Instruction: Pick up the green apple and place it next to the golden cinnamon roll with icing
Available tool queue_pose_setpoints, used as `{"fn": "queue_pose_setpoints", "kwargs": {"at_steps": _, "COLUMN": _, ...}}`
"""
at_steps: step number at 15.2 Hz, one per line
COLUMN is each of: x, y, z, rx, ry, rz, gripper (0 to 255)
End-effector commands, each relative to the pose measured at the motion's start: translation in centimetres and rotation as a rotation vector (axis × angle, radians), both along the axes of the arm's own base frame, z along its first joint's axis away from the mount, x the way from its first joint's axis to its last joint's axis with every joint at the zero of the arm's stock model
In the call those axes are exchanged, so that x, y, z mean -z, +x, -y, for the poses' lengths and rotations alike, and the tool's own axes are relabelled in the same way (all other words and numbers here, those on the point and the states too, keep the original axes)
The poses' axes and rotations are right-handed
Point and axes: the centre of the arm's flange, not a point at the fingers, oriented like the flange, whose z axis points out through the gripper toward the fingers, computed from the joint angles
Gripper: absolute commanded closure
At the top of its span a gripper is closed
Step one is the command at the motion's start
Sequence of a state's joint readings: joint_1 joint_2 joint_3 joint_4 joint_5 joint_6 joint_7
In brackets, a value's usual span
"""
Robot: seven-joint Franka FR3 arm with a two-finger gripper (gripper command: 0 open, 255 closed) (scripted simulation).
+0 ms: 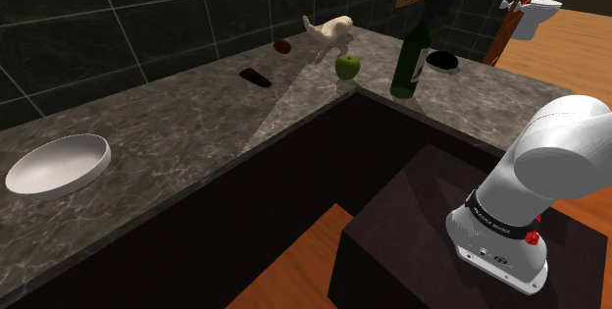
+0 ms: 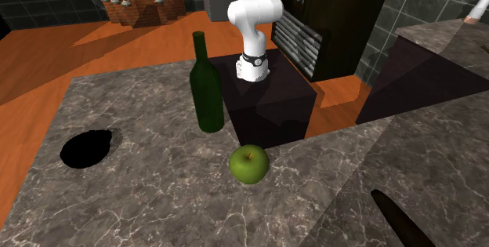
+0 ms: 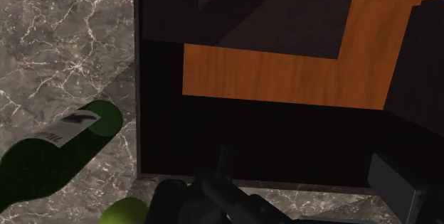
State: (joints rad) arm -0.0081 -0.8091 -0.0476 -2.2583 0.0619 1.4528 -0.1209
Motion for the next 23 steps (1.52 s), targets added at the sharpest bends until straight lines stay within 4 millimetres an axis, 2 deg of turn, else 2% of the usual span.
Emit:
{"fn": "queue_pose_setpoints", "kwargs": {"at_steps": 1, "x": 0.0, "y": 0.0, "z": 0.0, "rx": 0.000, "ry": 0.000, "rz": 0.000, "gripper": 0}}
{"fn": "queue_pose_setpoints", "kwargs": {"at_steps": 23, "x": 14.1, "y": 19.4, "z": 13.3, "rx": -0.027, "ry": -0.070, "rz": 0.103, "gripper": 0}}
